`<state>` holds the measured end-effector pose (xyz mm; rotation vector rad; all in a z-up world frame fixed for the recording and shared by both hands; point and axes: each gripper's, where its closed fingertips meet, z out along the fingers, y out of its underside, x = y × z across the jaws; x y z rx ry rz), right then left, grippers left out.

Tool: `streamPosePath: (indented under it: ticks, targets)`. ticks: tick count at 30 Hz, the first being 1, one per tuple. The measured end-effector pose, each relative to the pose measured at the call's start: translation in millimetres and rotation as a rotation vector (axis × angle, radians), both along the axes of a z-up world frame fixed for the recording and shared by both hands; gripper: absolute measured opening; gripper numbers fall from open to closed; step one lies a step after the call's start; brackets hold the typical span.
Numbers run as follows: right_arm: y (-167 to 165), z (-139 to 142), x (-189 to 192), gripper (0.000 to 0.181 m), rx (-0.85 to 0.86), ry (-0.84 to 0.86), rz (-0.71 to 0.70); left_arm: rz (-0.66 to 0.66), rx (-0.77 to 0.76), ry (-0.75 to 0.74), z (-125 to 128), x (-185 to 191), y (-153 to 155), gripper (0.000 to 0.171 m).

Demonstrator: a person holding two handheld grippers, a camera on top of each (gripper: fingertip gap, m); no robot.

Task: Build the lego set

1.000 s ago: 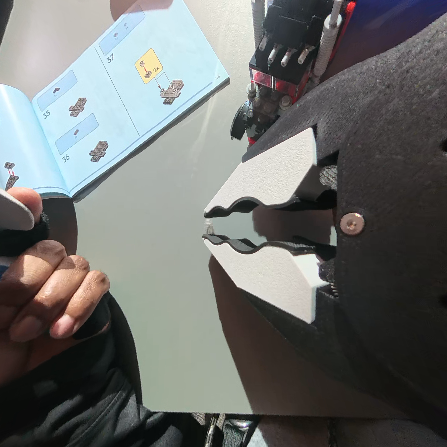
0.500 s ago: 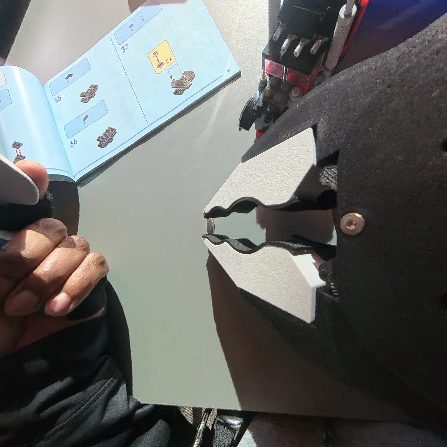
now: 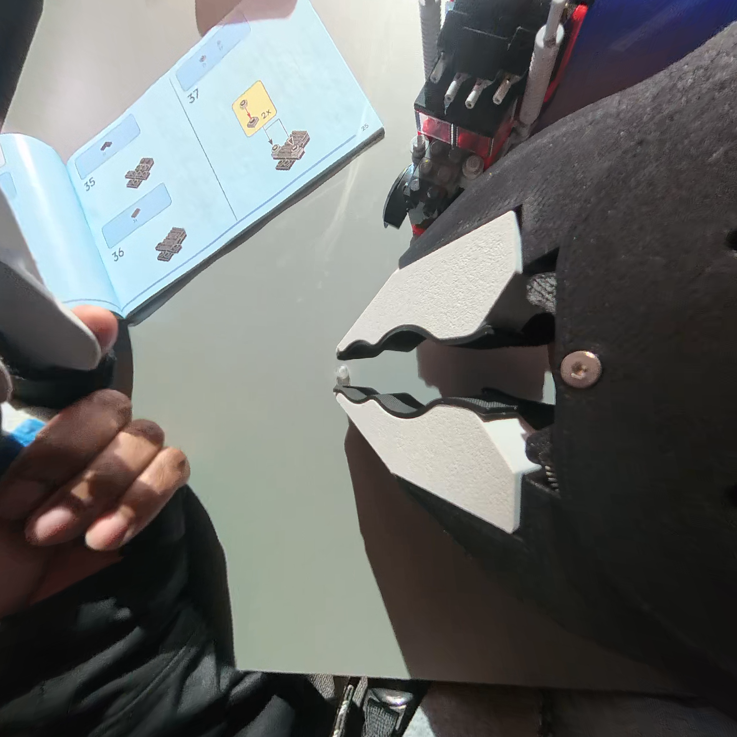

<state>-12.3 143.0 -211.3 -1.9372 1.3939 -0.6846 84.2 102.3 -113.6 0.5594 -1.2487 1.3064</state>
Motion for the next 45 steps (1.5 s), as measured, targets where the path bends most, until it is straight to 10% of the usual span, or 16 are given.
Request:
streamPosePath:
  ticks: [15, 28, 45]
  targets:
    - [-5.1, -4.2, 5.9, 0.010, -0.014, 0.038, 0.015, -0.099, 0.107, -0.053, -14.9, -24.6, -5.7, 0.009]
    - [-49.3, 111.2, 31.3, 0.009, -0.014, -0.225, 0.060, -0.227, 0.112, -0.093, -16.0, -59.6, -9.9, 0.009]
    - [-68.2, 91.5, 22.9, 0.009, 0.040, -0.176, 0.086, -0.333, 0.127, -0.005, -17.0, -101.1, -29.3, 0.009]
